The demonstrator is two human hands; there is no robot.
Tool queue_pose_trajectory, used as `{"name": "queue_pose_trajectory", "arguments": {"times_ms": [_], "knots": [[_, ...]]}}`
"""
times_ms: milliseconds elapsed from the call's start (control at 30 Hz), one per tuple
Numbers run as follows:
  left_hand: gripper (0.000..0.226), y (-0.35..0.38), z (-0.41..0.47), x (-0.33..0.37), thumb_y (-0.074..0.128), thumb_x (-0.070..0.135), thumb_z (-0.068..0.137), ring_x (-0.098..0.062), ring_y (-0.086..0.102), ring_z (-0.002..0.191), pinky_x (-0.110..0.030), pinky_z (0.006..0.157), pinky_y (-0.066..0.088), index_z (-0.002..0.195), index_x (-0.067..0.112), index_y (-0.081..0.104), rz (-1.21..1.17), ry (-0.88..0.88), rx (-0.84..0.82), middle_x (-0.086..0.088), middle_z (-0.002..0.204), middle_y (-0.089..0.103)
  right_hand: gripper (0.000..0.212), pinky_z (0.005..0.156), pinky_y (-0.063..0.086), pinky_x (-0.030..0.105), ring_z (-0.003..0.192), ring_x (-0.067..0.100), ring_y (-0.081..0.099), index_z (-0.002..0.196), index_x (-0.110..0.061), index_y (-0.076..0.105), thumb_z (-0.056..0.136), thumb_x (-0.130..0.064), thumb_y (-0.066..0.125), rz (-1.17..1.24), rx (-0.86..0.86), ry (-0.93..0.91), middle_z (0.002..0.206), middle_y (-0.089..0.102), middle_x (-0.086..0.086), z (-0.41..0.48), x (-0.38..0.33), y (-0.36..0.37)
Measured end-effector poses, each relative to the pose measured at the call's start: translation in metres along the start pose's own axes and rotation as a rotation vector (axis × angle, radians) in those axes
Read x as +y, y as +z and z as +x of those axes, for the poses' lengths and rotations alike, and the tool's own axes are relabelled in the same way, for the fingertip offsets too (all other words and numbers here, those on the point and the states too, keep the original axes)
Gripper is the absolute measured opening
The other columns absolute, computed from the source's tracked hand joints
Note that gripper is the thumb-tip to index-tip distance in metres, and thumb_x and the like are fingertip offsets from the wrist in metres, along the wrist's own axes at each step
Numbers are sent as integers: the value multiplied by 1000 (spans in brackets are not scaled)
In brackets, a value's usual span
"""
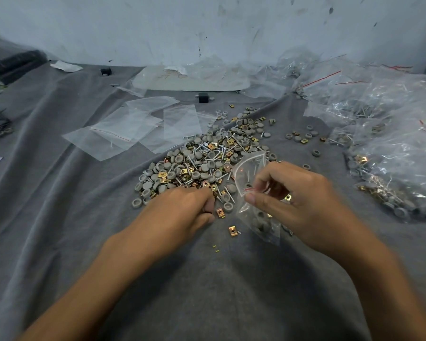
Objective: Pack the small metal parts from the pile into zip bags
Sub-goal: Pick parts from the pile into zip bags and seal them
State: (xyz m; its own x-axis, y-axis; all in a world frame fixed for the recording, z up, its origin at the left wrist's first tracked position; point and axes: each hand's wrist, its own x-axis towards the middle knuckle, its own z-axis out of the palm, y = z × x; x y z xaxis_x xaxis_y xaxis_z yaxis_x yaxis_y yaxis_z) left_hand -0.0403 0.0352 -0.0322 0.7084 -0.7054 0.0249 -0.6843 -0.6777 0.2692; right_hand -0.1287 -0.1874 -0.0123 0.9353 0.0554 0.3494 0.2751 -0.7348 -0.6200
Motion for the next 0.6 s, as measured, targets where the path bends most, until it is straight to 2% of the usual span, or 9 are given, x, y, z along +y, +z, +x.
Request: {"name": "queue_pose_trajectory", "arguments": {"times_ms": [133, 233, 367, 433, 500, 600], "knots": [[16, -9, -2, -5, 68, 45, 91, 1, 54, 83, -26, 73, 45, 97, 32, 61, -85, -47, -98, 18, 88, 61, 17, 69, 41, 22, 82, 7, 60, 84, -35, 59, 89, -49, 67, -2, -2, 9, 86, 60, -17, -1, 0, -1], [11, -9, -3, -5, 69, 38, 91, -1, 55, 88, -29, 79, 48, 100, 33, 65, -53, -56, -85, 18, 93, 62, 16, 71, 44, 24, 85, 7, 60, 84, -35, 59, 88, -48, 68, -13, -14, 22, 86, 60, -18, -1, 0, 0], [4, -8, -3, -2, 68, 32, 92, -1, 56, 84, -28, 76, 48, 93, 33, 64, -45, -55, -82, 18, 86, 63, 16, 71, 44, 22, 87, 6, 59, 84, -36, 60, 87, -50, 65, -2, -37, 36, 86, 60, -18, -1, -3, -1], [6, -8, -3, -3, 69, 30, 89, 2, 57, 80, -22, 71, 46, 89, 34, 64, -70, -61, -69, 19, 82, 64, 16, 72, 45, 23, 88, 6, 59, 84, -36, 60, 87, -50, 64, -6, -46, 38, 87, 60, -17, 0, -5, -1], [9, -8, -2, -3, 72, 29, 85, 7, 58, 77, -9, 64, 38, 88, 35, 66, -114, -82, -67, 20, 79, 65, 15, 73, 47, 25, 88, 8, 59, 84, -35, 60, 87, -48, 65, -12, -51, 35, 86, 60, -15, -1, -7, 0], [9, -9, -1, -4, 74, 27, 83, 11, 58, 72, -10, 61, 37, 86, 34, 69, -203, -93, -16, 20, 74, 65, 15, 73, 44, 20, 91, 6, 58, 84, -35, 61, 86, -49, 65, -26, -61, 38, 87, 60, -18, -2, -8, 0]]}}
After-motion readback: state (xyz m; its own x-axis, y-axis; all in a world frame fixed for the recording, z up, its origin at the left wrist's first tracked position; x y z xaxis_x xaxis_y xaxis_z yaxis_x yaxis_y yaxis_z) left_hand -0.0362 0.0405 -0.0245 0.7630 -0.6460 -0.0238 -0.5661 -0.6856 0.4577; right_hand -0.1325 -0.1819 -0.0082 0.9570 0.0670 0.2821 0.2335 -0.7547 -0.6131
